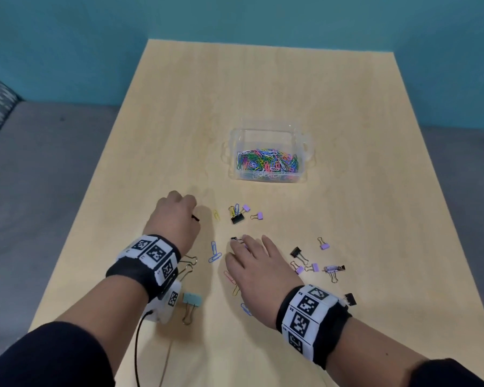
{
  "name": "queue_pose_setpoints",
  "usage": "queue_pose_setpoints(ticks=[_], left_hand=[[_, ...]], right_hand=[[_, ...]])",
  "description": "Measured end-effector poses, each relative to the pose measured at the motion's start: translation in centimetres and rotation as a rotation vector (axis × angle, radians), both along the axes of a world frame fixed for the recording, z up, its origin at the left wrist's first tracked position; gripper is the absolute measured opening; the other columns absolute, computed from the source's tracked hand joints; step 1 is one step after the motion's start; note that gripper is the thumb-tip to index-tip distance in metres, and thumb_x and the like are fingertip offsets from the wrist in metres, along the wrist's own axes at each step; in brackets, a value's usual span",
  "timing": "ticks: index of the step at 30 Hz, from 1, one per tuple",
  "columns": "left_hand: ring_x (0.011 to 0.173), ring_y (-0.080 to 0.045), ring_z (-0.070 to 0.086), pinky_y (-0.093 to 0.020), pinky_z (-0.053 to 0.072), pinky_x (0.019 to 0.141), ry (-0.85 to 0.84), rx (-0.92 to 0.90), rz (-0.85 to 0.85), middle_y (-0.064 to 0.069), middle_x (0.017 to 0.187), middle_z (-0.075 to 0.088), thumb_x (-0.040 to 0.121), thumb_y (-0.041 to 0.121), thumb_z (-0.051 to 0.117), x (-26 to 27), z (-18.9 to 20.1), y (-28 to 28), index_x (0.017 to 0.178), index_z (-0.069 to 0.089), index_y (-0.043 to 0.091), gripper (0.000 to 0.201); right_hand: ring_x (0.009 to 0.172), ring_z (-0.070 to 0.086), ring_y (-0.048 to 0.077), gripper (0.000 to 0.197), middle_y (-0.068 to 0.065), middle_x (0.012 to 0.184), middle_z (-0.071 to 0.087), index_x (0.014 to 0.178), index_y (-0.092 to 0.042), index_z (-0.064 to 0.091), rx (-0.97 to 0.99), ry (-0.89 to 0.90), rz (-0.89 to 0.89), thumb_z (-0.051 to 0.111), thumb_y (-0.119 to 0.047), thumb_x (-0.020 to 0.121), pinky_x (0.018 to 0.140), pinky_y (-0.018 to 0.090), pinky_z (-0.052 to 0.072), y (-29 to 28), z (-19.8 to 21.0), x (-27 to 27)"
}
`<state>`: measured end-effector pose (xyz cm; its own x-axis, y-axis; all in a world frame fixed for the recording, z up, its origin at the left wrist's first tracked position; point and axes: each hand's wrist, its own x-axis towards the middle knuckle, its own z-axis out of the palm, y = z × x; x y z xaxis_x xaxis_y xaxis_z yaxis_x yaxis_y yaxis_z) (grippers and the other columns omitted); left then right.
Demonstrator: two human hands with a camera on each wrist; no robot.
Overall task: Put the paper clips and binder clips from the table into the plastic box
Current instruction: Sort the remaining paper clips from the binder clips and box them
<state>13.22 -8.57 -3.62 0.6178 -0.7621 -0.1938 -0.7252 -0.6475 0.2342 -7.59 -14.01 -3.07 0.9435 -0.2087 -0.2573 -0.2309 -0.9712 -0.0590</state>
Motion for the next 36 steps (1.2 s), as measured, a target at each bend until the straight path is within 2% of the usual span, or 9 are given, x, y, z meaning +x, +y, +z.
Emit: queue_pose_setpoints(ticks=[4,8,10,13,17,23,27,32,36], left_hand=[[0.087,-0.030,0.048,-0.038,0.046,0.065,-0.108,-0.018,-0.314,-0.009,0.102,0.054,0.074,-0.003,0.051,-1.2,-0.1,-0.1,0.103,0.062,0.011,0.034],[0.102,-0.029,0.047,-0.037,0.046,0.078,-0.062,0.111,-0.555,-0.007,0.128,0.045,0.075,0.001,0.056,-3.1,-0.1,-1.1,0.136,0.040,0.017,0.065],[0.105,-0.030,0.044,-0.037,0.044,0.083,-0.077,0.144,-0.585,-0.007,0.131,0.042,0.078,0.006,0.054,-3.4,-0.3,-1.8,0.142,0.032,0.018,0.069],[0.100,-0.029,0.042,-0.036,0.044,0.079,-0.094,0.142,-0.578,-0.006,0.123,0.045,0.077,0.007,0.052,-3.3,-0.8,-2.5,0.136,0.041,0.019,0.061],[0.093,-0.026,0.042,-0.041,0.048,0.080,-0.014,0.039,-0.454,-0.003,0.116,0.051,0.081,0.001,0.047,-2.8,-1.5,-2.5,0.121,0.056,0.020,0.045],[0.089,-0.030,0.046,-0.038,0.046,0.081,-0.025,-0.022,-0.427,-0.005,0.112,0.055,0.080,0.003,0.053,-2.7,-1.9,-1.6,0.114,0.060,0.016,0.037],[0.090,-0.031,0.047,-0.036,0.043,0.085,-0.007,-0.045,-0.387,-0.007,0.112,0.055,0.083,0.009,0.050,-2.8,-1.7,-1.1,0.111,0.062,0.014,0.030],[0.089,-0.030,0.048,-0.039,0.047,0.080,0.023,-0.076,-0.305,-0.004,0.111,0.058,0.084,0.004,0.051,-2.6,-1.8,-0.2,0.103,0.066,0.012,0.025],[0.089,-0.031,0.051,-0.033,0.042,0.082,0.065,-0.117,-0.262,-0.004,0.107,0.061,0.086,0.006,0.055,-2.4,-1.6,0.2,0.103,0.069,0.011,0.022]], right_hand=[[0.132,0.031,0.041,0.065,0.018,0.141,0.039,0.129,-0.007,0.042,-0.007,0.044,-0.027,0.064,-0.022,0.070,0.108,0.059,0.025,-0.5,-0.4,-0.3],[0.131,0.035,0.040,0.063,0.017,0.137,0.044,0.128,-0.008,0.045,-0.008,0.033,-0.082,0.062,-0.020,0.069,0.107,0.059,0.027,-1.2,-0.3,-0.8],[0.130,0.036,0.039,0.061,0.016,0.135,0.046,0.126,-0.009,0.046,-0.003,0.021,-0.095,0.063,-0.019,0.068,0.107,0.059,0.027,-1.5,-0.3,-0.8],[0.129,0.037,0.039,0.060,0.015,0.132,0.047,0.125,-0.009,0.047,-0.006,0.008,-0.097,0.062,-0.019,0.068,0.107,0.058,0.028,-1.5,-0.3,-0.9],[0.130,0.035,0.039,0.060,0.016,0.134,0.045,0.127,-0.009,0.045,0.003,-0.006,-0.107,0.060,-0.017,0.070,0.107,0.059,0.028,-1.2,-0.2,-0.8],[0.135,0.027,0.037,0.074,0.016,0.147,0.030,0.138,-0.007,0.031,0.003,-0.016,-0.092,0.065,-0.022,0.074,0.110,0.057,0.023,-2.0,-0.2,1.5],[0.137,0.026,0.036,0.064,0.018,0.149,0.029,0.142,-0.003,0.029,0.024,-0.043,-0.085,0.051,-0.020,0.084,0.111,0.055,0.022,-2.4,-0.2,3.2],[0.130,0.034,0.037,0.061,0.014,0.130,0.047,0.134,-0.005,0.036,0.030,-0.002,-0.037,0.057,-0.018,0.078,0.109,0.053,0.027,-2.5,-1.1,2.7],[0.108,0.048,0.035,0.055,0.010,0.114,0.053,0.122,-0.009,0.045,0.057,-0.079,-0.072,0.062,-0.016,0.070,0.098,0.050,0.039,-2.3,-1.3,2.9]])
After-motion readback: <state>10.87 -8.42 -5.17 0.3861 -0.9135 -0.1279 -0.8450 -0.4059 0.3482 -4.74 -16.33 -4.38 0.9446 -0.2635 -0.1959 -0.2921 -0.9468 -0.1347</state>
